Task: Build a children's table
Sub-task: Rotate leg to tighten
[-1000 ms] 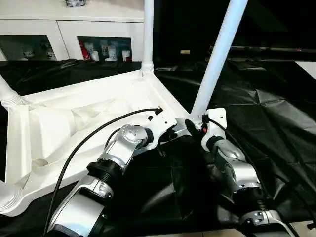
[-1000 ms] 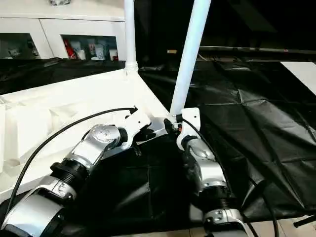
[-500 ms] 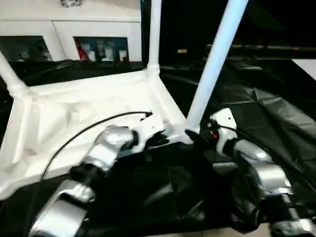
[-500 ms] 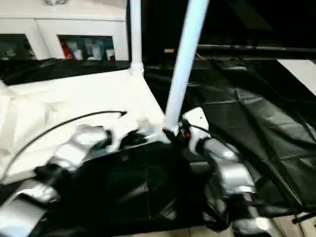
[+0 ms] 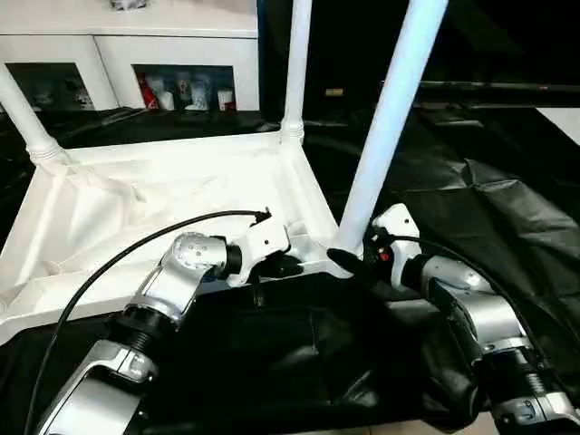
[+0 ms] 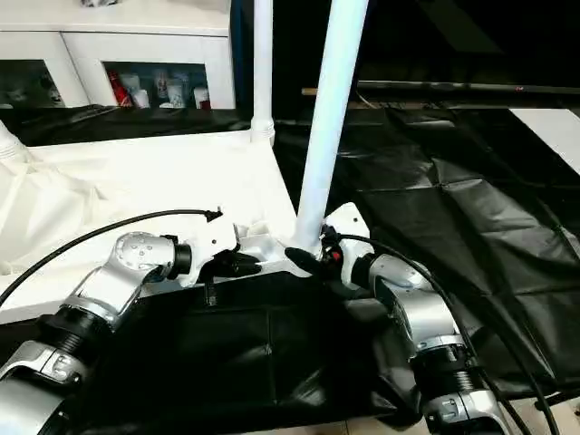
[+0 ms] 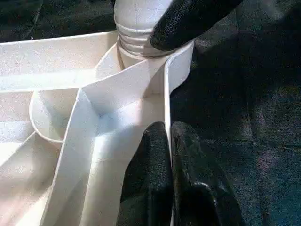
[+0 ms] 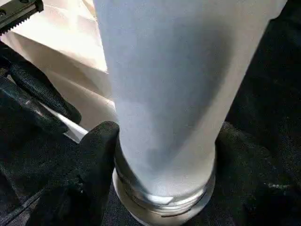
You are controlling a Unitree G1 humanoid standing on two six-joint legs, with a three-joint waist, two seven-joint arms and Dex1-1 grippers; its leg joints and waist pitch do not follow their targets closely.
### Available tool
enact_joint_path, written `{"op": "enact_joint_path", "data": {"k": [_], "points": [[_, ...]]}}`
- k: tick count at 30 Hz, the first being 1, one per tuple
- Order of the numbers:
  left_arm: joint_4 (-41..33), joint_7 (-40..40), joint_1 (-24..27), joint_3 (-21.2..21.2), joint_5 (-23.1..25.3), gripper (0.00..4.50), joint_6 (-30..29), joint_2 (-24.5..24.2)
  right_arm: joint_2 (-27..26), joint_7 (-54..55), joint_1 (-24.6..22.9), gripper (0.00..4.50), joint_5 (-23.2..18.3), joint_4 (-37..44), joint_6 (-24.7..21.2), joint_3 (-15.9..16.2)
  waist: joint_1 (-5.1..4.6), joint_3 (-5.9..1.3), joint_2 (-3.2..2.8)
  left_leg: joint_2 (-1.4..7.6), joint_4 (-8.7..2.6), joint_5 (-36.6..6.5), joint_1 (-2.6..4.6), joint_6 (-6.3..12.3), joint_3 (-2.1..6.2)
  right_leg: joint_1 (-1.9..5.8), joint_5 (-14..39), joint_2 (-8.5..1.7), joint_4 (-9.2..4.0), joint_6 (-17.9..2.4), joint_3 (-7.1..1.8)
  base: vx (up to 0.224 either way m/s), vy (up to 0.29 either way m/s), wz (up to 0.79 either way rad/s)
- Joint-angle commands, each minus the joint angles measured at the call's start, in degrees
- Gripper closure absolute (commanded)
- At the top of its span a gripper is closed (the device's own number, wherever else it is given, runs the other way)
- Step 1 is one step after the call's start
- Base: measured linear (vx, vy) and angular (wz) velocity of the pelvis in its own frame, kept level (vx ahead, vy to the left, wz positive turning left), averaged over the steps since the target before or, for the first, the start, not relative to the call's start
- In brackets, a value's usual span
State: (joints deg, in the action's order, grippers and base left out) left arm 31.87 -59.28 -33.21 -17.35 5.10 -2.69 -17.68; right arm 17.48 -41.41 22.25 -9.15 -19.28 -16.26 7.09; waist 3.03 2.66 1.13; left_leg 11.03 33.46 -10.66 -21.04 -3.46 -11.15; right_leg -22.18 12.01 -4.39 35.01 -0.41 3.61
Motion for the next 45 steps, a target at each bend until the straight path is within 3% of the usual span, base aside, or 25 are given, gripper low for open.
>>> {"op": "enact_joint_path", "data": {"k": [1,6,7,9,10,12,13,14,15,17,18,21,23,28,33,39,44,45], "points": [[-0.16,-2.3,1.72,-1.07,-1.2,4.5,-0.13,-0.04,0.4,0.17,0.03,1.71,0.11,-0.71,-0.67,-0.72,0.16,-3.18,0.74,2.6,-3.65,-6.91,0.57,3.63,0.96,2.36,5.48,-4.19,-3.75,-12.95,-2.94,0.0,0.0,0.0],[1.25,0.32,1.04,-0.84,-0.23,4.5,-1.32,0.82,-1.36,4.8,-0.17,1.78,0.23,-2.12,-0.51,-2.32,0.1,-3.18,0.63,2.6,-3.69,-7.19,0.63,3.22,0.96,2.32,5.67,-4.18,-3.76,-13.07,-2.97,0.0,0.0,0.0],[1.49,1.18,0.9,-0.77,0.05,4.5,-1.73,1.12,-1.9,6.32,-0.18,1.78,0.38,-2.52,-0.45,-2.88,0.07,-3.14,0.15,2.57,-3.72,-7.86,0.74,2.76,0.98,2.2,6.61,-4.23,-3.88,-13.12,-2.98,0.0,0.0,0.0],[3.02,4.53,0.03,-0.26,0.74,4.5,-3.14,2.57,-4.02,12.53,-0.11,1.78,0.84,-3.92,-0.74,-5.06,-0.16,-3.0,0.31,2.55,-3.9,-10.01,0.9,1.64,1.02,2.04,9.48,-4.17,-4.29,-12.72,-2.96,0.0,0.0,0.0],[5.45,9.87,-1.49,0.53,1.53,4.5,-4.95,5.18,-6.72,20.07,-0.04,1.78,1.28,-5.8,-1.29,-7.48,-0.34,-2.86,0.33,2.59,-4.1,-11.09,0.98,0.85,1.05,1.86,11.42,-4.09,-4.52,-12.2,-2.99,0.0,0.0,0.0],[5.75,10.57,-1.68,0.65,1.61,4.5,-5.17,5.53,-7.04,20.96,-0.04,1.79,1.34,-6.04,-1.34,-7.75,-0.4,-2.9,0.35,2.51,-4.19,-12.87,1.16,-0.43,1.25,1.85,14.61,-4.24,-4.81,-11.25,-2.96,0.0,0.0,0.0],[8.62,16.07,-3.63,1.49,1.84,4.5,-6.74,9.37,-10.61,29.02,0.37,1.79,1.27,-8.74,-1.23,-10.29,-0.45,-2.87,0.08,2.55,-4.24,-13.32,1.32,-0.75,1.14,1.65,15.01,-4.24,-5.06,-10.95,-3.1,0.0,0.0,0.0],[8.62,16.07,-3.63,1.49,1.84,4.5,-6.74,9.37,-10.61,29.02,0.37,1.8,1.27,-8.74,-1.23,-10.29,-0.5,-2.81,0.08,2.55,-4.23,-13.8,1.41,-0.92,1.1,1.38,15.31,-4.24,-5.16,-10.87,-3.18,0.0,0.0,0.0],[10.55,19.52,-5.01,1.62,2.16,4.5,-7.18,12.17,-13.62,33.52,1.08,1.8,0.43,-10.95,-0.53,-11.78,-0.47,-2.95,0.13,2.44,-4.27,-14.0,1.3,-1.07,1.26,1.7,15.43,-4.19,-5.13,-10.58,-3.07,0.0,0.0,0.0],[11.7,21.74,-5.88,1.38,2.53,4.5,-7.25,14.33,-15.89,36.65,1.92,1.8,0.84,-12.77,0.46,-11.61,-0.35,-2.9,-0.05,2.41,-4.25,-14.33,1.48,-1.22,1.18,1.37,15.76,-4.24,-5.39,-10.15,-3.16,0.0,0.0,0.0],[12.2,22.19,-6.27,1.01,2.62,4.5,-7.05,15.38,-17.1,36.88,2.68,1.8,1.15,-13.96,1.53,-10.85,-0.2,-2.94,-0.1,2.34,-4.32,-14.18,1.21,-1.07,1.32,1.74,15.7,-4.27,-5.32,-9.8,-3.07,0.0,0.0,0.0],[12.18,21.74,-6.36,0.35,2.8,4.5,-6.52,15.97,-18.45,35.36,3.5,1.8,0.96,-14.41,2.68,-9.78,-0.06,-3.1,-0.17,2.33,-4.29,-13.05,0.94,-0.2,1.31,1.89,12.91,-4.2,-5.12,-9.55,-3.08,0.0,0.0,0.0],[11.87,21.07,-6.16,0.16,3.17,4.5,-6.2,15.74,-18.45,34.21,3.75,1.24,1.17,-13.91,3.85,-9.34,-0.03,-3.09,-0.1,2.31,-4.3,-12.86,0.91,0.23,1.26,1.96,12.14,-4.13,-5.06,-9.63,-3.02,0.0,0.0,0.0],[11.6,19.74,-5.91,0.21,3.35,4.5,-5.37,14.43,-17.28,32.4,5.01,0.84,0.81,-14.15,5.79,-9.98,-0.06,-3.17,-0.13,2.41,-4.32,-13.14,0.92,0.68,1.3,1.97,12.52,-4.2,-5.08,-10.0,-2.98,0.0,0.0,0.0],[9.04,12.32,-4.2,-0.45,2.41,4.5,-2.22,9.29,-9.66,21.24,4.57,0.78,1.95,-9.77,3.79,-6.75,0.09,-3.16,0.34,2.4,-4.1,-11.06,0.53,2.1,1.19,2.4,10.71,-4.23,-4.82,-10.35,-2.91,0.0,0.0,0.0],[5.38,0.28,-1.09,-0.31,-1.21,4.5,1.34,3.54,-0.73,3.3,0.81,0.78,-0.78,-1.43,0.87,-2.46,0.5,-3.21,0.39,2.59,-3.89,-8.5,0.42,4.36,1.01,2.47,7.32,-4.2,-4.41,-11.22,-2.96,0.0,0.0,0.0],[3.83,-3.89,-0.06,-0.48,-1.79,4.5,1.89,0.1,3.61,-4.2,-0.54,0.78,-1.33,1.63,0.69,0.34,0.34,-3.23,0.15,2.74,-3.91,-8.9,0.58,3.68,1.05,2.37,6.73,-4.17,-4.11,-12.74,-2.86,0.0,0.0,0.0],[3.95,-4.14,-0.11,-0.21,-1.85,4.5,1.93,-0.23,4.11,-5.54,-0.67,0.78,-1.5,2.03,0.29,0.63,0.27,-3.19,0.42,2.71,-3.89,-9.03,0.58,3.73,0.98,2.37,6.67,-4.12,-4.14,-12.8,-2.91,0.0,0.0,0.0]]}}
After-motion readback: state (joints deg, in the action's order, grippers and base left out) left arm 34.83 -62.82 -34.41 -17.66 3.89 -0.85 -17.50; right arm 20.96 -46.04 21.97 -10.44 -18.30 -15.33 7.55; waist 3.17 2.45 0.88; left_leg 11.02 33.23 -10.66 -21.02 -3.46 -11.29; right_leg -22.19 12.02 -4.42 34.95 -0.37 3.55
